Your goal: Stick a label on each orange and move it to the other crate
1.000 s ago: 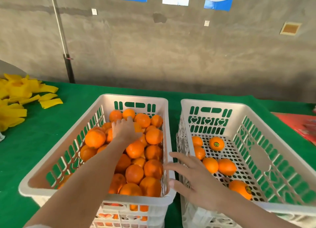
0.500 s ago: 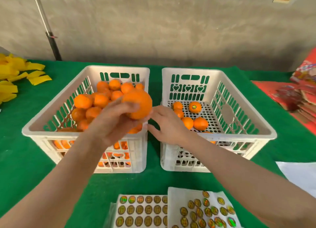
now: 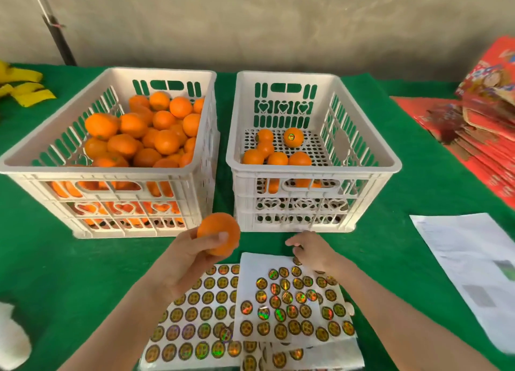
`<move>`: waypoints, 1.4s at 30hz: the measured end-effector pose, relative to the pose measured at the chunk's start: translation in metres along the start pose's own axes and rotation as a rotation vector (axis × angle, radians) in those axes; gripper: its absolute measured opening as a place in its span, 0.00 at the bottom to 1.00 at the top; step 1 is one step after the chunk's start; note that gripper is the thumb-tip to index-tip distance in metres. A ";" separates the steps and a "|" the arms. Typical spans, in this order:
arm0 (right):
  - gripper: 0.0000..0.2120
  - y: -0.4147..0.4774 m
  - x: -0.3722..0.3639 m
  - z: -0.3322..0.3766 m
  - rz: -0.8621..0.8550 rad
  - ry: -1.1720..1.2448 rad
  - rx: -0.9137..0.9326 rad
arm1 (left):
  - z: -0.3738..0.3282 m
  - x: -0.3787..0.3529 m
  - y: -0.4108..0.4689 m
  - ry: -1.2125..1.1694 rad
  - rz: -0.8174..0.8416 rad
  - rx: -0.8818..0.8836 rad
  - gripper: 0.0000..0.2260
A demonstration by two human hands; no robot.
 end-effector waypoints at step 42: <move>0.15 -0.072 0.021 -0.003 0.465 -0.076 0.024 | 0.011 -0.044 0.073 1.023 -0.094 0.103 0.30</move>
Point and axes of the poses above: each hand's wrist, its own y-axis towards the middle knuckle, its own x-axis out of the back of the hand, z = x × y, the point moved 1 cm from there along y, towards the middle knuckle, and after that the axes turned 13 degrees about x, right-handed, at the moved point
